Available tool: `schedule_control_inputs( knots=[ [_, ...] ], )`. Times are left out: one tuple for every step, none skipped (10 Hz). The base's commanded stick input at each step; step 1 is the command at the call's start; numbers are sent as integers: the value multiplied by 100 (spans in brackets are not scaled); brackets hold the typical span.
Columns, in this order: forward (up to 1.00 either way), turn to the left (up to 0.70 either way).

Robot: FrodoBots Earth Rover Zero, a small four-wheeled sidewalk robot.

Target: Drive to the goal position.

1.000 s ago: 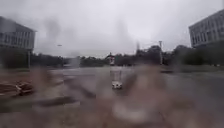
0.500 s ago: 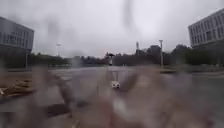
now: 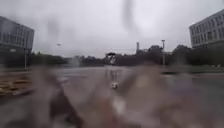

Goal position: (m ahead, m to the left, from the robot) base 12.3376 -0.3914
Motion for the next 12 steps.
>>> schedule_control_inputs(
  knots=[
    [100,0],
    [100,0],
    [100,0],
    [100,0],
    [100,0],
    [100,7],
    [100,27],
    [100,27],
    [100,27],
    [100,8],
    [100,0],
    [100,0]
  ],
)
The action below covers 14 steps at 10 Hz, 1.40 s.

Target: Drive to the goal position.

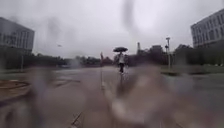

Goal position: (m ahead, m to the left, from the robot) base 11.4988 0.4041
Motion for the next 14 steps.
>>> schedule_control_inputs(
  knots=[
    [100,0],
    [100,0],
    [100,0],
    [100,0],
    [100,0],
    [100,0],
    [100,0],
    [100,0],
    [100,0],
    [100,0],
    [100,0],
    [100,0],
    [100,0],
    [100,0]
  ],
)
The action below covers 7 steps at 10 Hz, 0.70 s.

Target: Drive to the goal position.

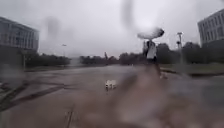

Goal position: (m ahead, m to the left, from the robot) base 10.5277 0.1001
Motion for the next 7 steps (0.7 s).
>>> schedule_control_inputs(
  knots=[
    [100,0],
    [100,0],
    [100,0],
    [100,0],
    [100,0],
    [100,0],
    [100,0]
  ],
)
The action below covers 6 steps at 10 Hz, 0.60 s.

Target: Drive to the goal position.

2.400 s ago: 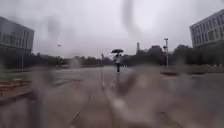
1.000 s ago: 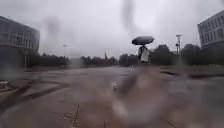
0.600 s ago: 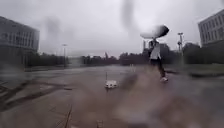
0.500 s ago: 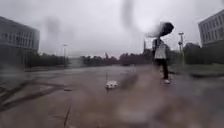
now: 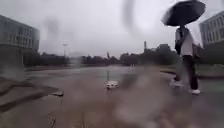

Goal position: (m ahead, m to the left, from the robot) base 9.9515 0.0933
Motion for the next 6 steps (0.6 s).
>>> schedule_control_inputs(
  knots=[
    [100,0],
    [100,0],
    [100,0],
    [100,0],
    [100,0],
    [100,0]
  ],
)
